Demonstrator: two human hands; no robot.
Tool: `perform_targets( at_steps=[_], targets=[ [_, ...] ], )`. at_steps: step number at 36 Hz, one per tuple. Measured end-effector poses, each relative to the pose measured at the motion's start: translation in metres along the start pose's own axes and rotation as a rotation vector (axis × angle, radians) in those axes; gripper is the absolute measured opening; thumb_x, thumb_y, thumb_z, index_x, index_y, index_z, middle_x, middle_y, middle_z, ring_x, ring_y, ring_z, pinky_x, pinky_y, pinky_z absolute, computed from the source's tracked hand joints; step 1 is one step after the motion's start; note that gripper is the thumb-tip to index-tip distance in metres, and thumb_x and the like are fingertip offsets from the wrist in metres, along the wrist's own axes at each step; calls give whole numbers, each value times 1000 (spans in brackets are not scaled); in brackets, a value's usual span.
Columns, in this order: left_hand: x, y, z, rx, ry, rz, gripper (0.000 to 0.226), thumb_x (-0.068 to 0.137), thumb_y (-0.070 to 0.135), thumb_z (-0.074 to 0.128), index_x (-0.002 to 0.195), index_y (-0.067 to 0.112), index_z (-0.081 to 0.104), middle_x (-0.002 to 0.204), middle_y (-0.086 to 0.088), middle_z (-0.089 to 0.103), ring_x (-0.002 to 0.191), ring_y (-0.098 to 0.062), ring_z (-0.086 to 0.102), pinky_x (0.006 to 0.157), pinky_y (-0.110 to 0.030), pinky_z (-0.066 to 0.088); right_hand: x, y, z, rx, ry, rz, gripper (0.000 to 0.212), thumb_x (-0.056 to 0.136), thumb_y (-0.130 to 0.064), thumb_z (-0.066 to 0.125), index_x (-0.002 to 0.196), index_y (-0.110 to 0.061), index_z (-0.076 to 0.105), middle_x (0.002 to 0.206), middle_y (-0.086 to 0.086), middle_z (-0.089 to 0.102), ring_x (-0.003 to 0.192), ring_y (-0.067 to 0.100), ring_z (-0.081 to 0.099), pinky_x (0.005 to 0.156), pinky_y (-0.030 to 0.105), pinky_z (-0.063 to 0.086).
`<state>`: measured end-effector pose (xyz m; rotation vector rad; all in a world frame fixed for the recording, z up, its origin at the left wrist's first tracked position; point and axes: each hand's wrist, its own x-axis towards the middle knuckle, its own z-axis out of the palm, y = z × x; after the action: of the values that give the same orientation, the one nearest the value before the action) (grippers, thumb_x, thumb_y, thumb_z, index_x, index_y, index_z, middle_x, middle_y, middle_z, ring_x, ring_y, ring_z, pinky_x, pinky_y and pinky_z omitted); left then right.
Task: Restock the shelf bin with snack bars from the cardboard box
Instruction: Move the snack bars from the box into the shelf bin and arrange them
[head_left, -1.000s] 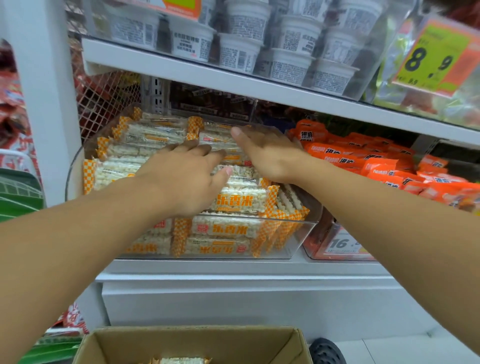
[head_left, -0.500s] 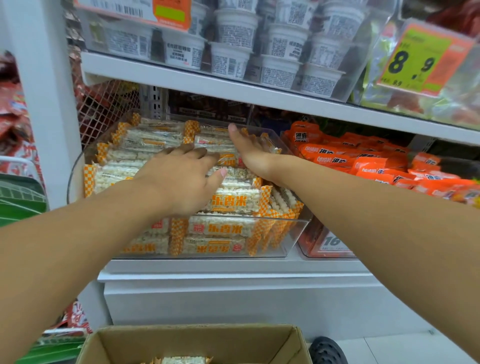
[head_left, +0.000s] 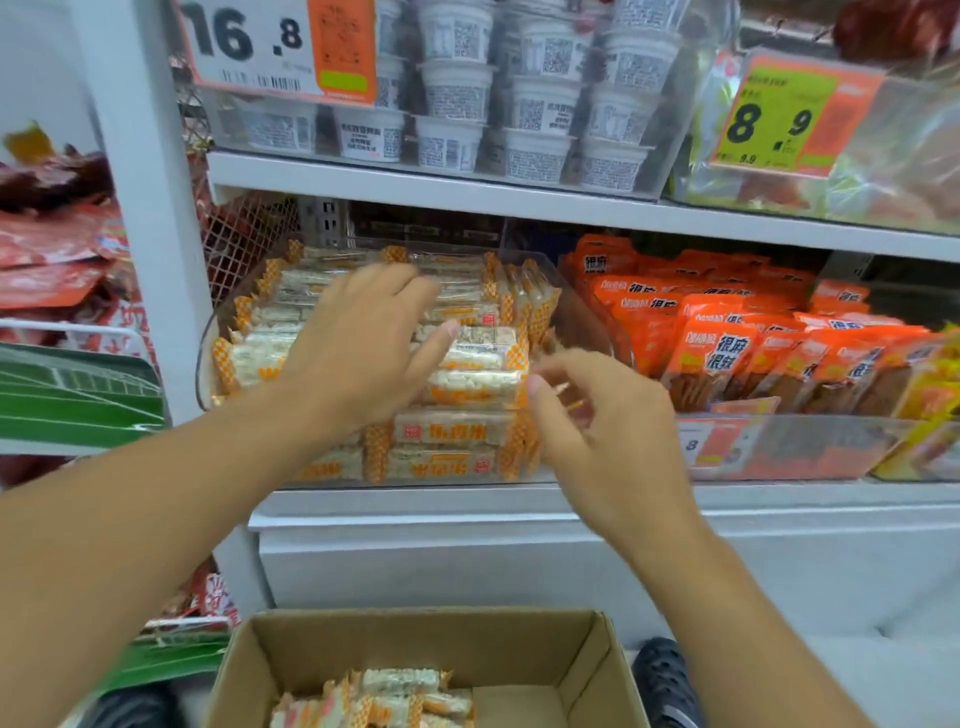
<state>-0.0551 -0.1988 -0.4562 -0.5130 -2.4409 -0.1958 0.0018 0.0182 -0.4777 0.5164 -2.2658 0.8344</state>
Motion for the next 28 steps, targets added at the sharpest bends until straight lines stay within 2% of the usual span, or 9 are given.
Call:
perform_targets(
  at_steps=[2, 5, 8, 10, 12, 15, 18, 22, 28],
  targets=[
    [-9, 7, -8, -45, 161, 101, 43, 96, 42, 44, 115, 9, 64, 111, -8, 64, 105, -31, 57, 92, -47, 45, -44, -2, 18, 52, 148, -17, 19, 94, -25, 55, 82, -18, 68, 80, -8, 63, 72, 11, 58, 59, 35, 49],
    [-42, 27, -14, -152, 193, 211, 26, 95, 29, 51, 102, 8, 64, 99, -9, 63, 92, -30, 55, 80, -42, 44, -102, 10, 63, 73, 67, 112, 22, 94, -28, 52, 77, -17, 62, 76, -5, 57, 68, 14, 52, 55, 31, 41],
    [-94, 42, 6, -140, -254, 248, 27, 99, 37, 46, 108, 14, 58, 102, -7, 60, 93, -29, 54, 71, -39, 43, -162, 22, 104, 19, -441, 257, 34, 97, -40, 51, 66, -26, 49, 59, -8, 48, 60, 18, 48, 55, 32, 31],
    [-137, 43, 31, 45, -643, 250, 41, 100, 50, 41, 126, 19, 51, 122, -5, 56, 111, -28, 52, 82, -41, 44, -204, 29, 127, 79, -781, 355, 38, 97, -45, 56, 66, -25, 52, 59, -7, 50, 61, 16, 49, 56, 34, 34],
    [-178, 40, 55, 164, -837, 243, 48, 99, 54, 41, 134, 20, 43, 132, -4, 49, 121, -27, 47, 92, -41, 44, -230, 30, 143, 287, -886, 613, 39, 96, -40, 63, 72, -9, 64, 64, 1, 59, 61, 17, 55, 58, 35, 41],
    [-219, 39, 80, 63, -825, 186, 44, 99, 49, 43, 133, 22, 44, 129, -2, 51, 119, -24, 50, 92, -40, 47, -236, 24, 156, 576, -778, 1035, 25, 95, -18, 65, 80, 2, 67, 69, 9, 62, 55, 19, 55, 55, 32, 45],
    [-233, 43, 93, -2, -966, -21, 44, 96, 49, 47, 131, 23, 49, 125, -2, 54, 117, -24, 52, 86, -38, 46, -218, 25, 165, 424, -760, 897, 12, 87, -18, 69, 77, -10, 70, 71, 5, 67, 59, 16, 59, 57, 29, 50],
    [-263, 40, 110, -21, -1173, -363, 42, 93, 46, 56, 125, 18, 54, 124, -6, 58, 112, -27, 56, 90, -39, 50, -207, 23, 166, 99, -1148, 632, 18, 81, -29, 80, 84, -19, 66, 88, 2, 66, 83, 20, 63, 72, 28, 50],
    [-339, 50, 142, -84, -1572, -534, 69, 84, 36, 76, 142, 15, 45, 141, -7, 51, 125, -26, 53, 100, -36, 49, -271, 36, 166, -196, -1663, 570, 77, 75, -38, 86, 137, -7, 52, 135, 9, 58, 116, 26, 59, 92, 33, 53]
  ],
)
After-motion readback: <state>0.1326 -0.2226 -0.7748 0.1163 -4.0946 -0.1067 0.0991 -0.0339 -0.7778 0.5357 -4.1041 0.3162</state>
